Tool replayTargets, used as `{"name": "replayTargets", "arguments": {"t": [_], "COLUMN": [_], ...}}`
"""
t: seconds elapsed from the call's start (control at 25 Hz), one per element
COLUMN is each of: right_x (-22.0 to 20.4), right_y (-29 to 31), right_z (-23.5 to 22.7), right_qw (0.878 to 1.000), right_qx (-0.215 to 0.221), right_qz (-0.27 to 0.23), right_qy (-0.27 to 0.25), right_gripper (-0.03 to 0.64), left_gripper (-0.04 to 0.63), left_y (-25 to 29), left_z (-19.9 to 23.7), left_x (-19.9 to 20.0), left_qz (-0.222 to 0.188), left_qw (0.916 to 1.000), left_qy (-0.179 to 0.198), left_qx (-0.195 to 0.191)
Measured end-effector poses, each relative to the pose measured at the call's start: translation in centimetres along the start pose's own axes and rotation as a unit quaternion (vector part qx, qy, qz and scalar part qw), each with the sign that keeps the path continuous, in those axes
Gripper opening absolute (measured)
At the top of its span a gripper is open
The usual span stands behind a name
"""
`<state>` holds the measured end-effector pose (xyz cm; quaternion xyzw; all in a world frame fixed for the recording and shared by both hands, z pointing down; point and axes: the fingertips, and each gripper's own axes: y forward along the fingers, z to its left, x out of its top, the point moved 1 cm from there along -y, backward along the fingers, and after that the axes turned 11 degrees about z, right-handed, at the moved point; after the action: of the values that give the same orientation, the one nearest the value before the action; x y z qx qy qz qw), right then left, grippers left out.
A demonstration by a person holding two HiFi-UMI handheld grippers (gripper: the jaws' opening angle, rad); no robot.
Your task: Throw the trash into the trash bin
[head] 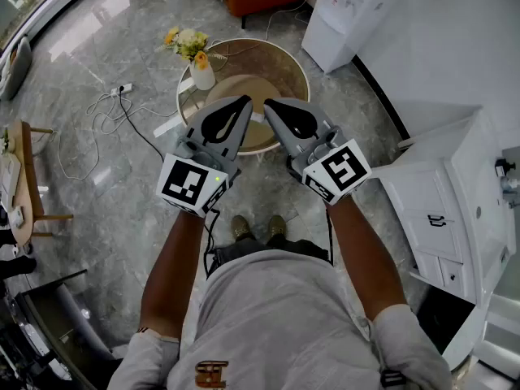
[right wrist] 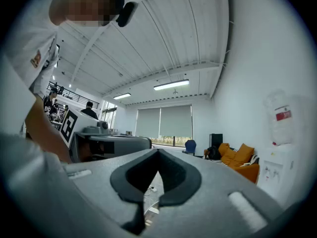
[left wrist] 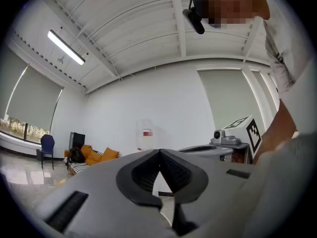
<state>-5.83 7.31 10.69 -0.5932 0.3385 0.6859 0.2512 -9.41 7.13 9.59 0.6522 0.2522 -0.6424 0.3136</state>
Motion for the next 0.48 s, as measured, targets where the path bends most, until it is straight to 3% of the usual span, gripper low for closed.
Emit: {"name": "replayTargets", "arguments": {"t": [0.48], "right_x": [-0.4], "right_y": [2.0], "right_z": [1.0], "right_qw": [1.000], "right_qx": [-0.004], "right_qz": [-0.002], "right_qy": [0.003], "right_gripper": [0.002], "left_gripper": [0.000], "left_y": [-0.9], "left_z": [2.0], "left_x": [-0.8], "left_qz": [-0.001], "left_qw": [1.0000], "left_qy": [-0.004], "left_qx": [-0.009]}}
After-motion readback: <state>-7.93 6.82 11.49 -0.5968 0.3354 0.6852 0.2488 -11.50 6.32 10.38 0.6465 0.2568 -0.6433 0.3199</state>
